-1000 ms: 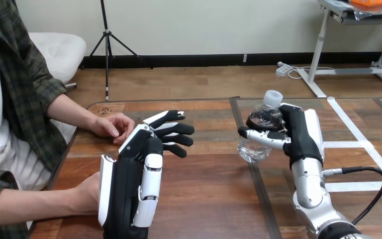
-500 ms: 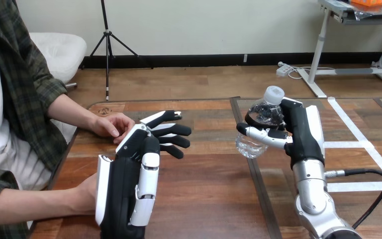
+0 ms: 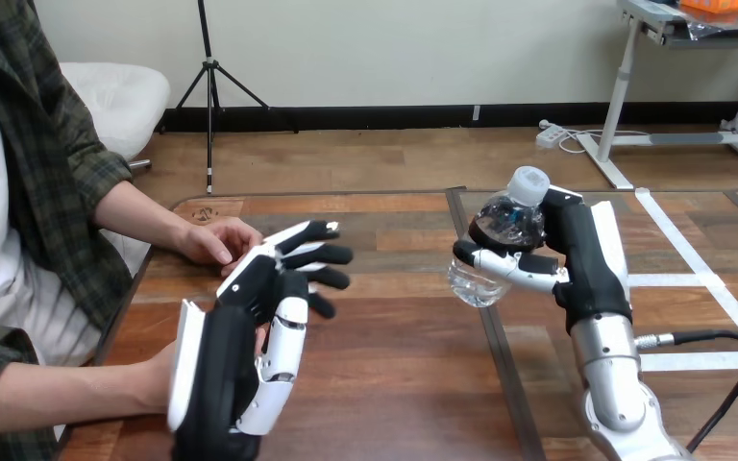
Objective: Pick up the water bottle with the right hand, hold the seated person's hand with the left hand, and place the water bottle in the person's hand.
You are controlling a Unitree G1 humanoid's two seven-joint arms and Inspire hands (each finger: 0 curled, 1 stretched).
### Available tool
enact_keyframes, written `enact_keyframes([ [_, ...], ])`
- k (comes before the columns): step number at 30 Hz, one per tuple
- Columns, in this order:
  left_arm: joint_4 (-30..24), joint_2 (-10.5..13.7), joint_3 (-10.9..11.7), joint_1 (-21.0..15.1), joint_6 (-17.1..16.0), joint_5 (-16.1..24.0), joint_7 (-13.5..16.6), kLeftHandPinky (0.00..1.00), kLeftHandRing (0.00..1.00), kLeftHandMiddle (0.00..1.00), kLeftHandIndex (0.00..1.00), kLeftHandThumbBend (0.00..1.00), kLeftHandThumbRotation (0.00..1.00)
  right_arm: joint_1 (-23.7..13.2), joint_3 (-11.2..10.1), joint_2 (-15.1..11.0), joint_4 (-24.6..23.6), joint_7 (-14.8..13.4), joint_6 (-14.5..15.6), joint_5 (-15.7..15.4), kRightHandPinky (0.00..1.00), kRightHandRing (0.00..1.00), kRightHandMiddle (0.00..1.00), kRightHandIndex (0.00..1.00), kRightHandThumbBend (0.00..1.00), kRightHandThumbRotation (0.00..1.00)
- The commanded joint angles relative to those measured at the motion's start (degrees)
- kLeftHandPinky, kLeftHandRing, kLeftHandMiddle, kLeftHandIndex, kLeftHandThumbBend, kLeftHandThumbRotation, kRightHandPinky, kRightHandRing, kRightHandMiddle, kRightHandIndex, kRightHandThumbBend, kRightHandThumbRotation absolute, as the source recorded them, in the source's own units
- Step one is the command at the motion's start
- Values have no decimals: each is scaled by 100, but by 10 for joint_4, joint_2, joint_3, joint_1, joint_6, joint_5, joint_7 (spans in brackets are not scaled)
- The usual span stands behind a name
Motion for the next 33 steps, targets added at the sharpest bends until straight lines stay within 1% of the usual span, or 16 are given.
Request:
enact_keyframes([
  [1,-47,27,17,8,28,-3,-20,47,62,68,71,20,36,-11,6,-2,-52,6,-41,4,37,41,47,48,75,0],
  [4,-61,40,24,11,44,-6,-31,49,64,70,71,24,27,-4,8,-1,-62,13,-49,3,37,41,47,48,75,0],
  [8,-77,60,44,14,59,16,-36,52,66,72,72,30,15,7,10,2,-83,21,-51,3,37,40,46,48,75,0],
  [9,-79,63,48,15,61,21,-35,54,68,73,72,34,10,9,11,3,-88,22,-51,3,36,40,46,48,76,0],
  [13,-88,75,63,17,69,36,-32,55,69,74,72,41,4,19,12,7,-111,30,-48,5,36,40,46,47,76,0],
  [15,-95,83,74,20,76,55,-28,56,70,75,73,44,3,25,13,9,-125,33,-46,6,36,40,46,47,76,0],
  [19,-106,93,89,22,90,80,-21,58,72,76,74,51,1,34,16,12,-146,40,-42,8,35,40,46,46,75,0],
  [25,-127,112,114,30,118,128,-13,61,75,78,76,57,1,51,19,16,-181,48,-39,10,34,39,45,46,76,0],
  [27,-142,119,128,37,138,162,-4,62,75,79,77,60,4,58,19,20,-193,60,-42,19,33,39,45,46,75,0],
  [30,-163,125,140,46,166,191,-1,62,76,80,78,63,6,66,20,23,-209,71,-42,25,33,39,45,46,75,0],
  [31,-167,126,141,47,172,197,-1,63,76,80,78,64,6,68,20,24,-212,73,-42,25,33,39,45,46,74,0],
  [33,-179,133,149,52,192,220,0,63,77,81,79,65,8,73,21,24,-221,76,-43,24,33,39,45,46,74,0],
])
